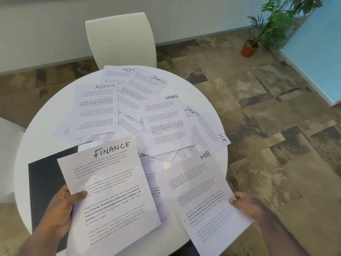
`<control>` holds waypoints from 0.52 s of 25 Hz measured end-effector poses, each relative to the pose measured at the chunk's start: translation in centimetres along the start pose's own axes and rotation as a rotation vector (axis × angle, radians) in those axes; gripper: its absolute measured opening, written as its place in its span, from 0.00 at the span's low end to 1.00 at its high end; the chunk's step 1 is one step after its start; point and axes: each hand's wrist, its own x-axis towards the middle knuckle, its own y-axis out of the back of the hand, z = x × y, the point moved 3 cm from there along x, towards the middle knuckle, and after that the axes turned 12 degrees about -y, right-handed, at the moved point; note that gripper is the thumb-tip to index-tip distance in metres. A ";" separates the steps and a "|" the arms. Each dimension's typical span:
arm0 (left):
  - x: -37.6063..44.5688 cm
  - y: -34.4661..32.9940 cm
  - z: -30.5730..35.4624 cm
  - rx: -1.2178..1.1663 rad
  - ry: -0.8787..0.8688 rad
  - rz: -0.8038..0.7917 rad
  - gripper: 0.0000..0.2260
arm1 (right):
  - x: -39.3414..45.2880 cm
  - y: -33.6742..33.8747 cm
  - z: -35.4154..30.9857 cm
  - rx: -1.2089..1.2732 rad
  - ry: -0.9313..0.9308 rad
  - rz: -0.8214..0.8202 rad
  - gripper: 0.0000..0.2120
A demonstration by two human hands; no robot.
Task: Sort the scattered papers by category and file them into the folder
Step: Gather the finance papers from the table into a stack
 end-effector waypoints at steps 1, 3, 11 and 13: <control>0.0 0.2 0.0 -0.002 -0.001 0.002 0.21 | 0.3 -0.6 -1.4 -0.028 0.016 0.018 0.06; -0.1 0.6 0.3 -0.009 -0.005 0.014 0.23 | 0.9 -1.7 -3.9 -0.096 0.041 0.063 0.07; -0.8 2.3 0.6 -0.044 -0.006 0.052 0.20 | -0.6 -6.0 -18.9 -0.429 0.544 0.616 0.26; -0.8 2.5 0.4 -0.066 0.005 0.063 0.23 | -1.1 -9.0 -23.6 -0.622 0.688 0.601 0.34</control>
